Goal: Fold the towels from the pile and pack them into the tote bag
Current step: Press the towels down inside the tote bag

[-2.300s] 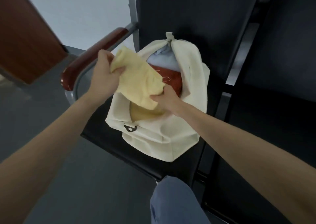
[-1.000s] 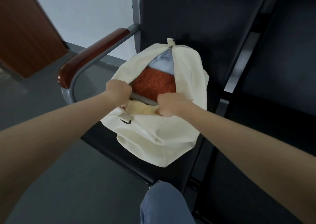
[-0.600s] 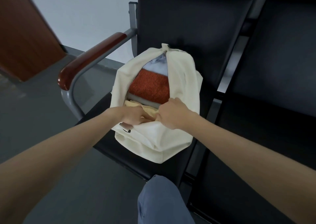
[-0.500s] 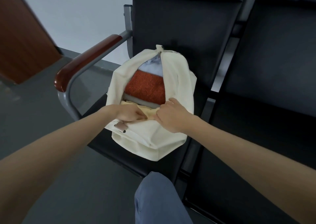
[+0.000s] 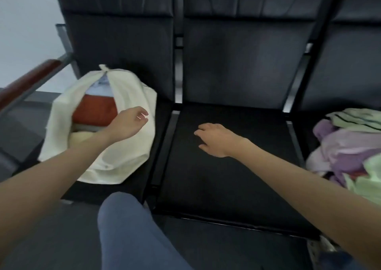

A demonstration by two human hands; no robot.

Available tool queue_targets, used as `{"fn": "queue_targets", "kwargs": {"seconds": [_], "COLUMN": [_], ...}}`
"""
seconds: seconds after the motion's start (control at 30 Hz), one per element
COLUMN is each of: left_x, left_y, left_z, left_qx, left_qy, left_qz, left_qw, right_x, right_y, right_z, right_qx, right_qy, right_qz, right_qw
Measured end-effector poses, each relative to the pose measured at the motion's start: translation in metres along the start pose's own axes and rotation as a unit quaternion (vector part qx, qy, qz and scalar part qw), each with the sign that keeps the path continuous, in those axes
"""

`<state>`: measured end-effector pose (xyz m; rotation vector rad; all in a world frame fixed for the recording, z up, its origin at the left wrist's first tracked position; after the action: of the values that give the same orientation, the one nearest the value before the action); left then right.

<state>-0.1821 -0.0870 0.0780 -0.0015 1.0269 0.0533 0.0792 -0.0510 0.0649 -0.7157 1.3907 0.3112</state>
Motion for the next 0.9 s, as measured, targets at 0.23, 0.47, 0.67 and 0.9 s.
{"fn": "queue_targets", "kwargs": {"seconds": [0.23,0.47,0.67,0.9], "left_x": [0.101,0.197,0.278,0.378], "left_y": [0.020,0.039,0.038,0.026], "left_z": [0.132,0.262,0.354,0.434], "left_qx": [0.086,0.170,0.237,0.181], "left_qy": [-0.061,-0.065,-0.074,-0.148], "left_qz": [-0.119,-0.226,-0.268,-0.322], "left_qw": [0.987,0.957,0.931,0.917], "right_x": [0.068,0.125,0.155,0.186], "right_y": [-0.129,-0.240,-0.294,-0.310], "right_z": [0.158,0.256,0.309,0.326], "right_qx": [0.211,0.416,0.571,0.516], "right_qy": [0.041,0.092,0.296,0.384], "right_qz": [-0.058,-0.020,0.101,0.097], "right_qw": [0.975,0.905,0.758,0.760]}}
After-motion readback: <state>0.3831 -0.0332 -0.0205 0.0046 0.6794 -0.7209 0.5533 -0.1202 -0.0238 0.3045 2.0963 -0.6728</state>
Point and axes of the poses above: each hand's wrist, its own y-axis towards the middle knuckle, its own x-axis out of the palm, z = x × y, the point moved 1 cm from there along y, towards the middle knuckle, and after that the axes turned 9 degrees about x, right-handed, at the moved point
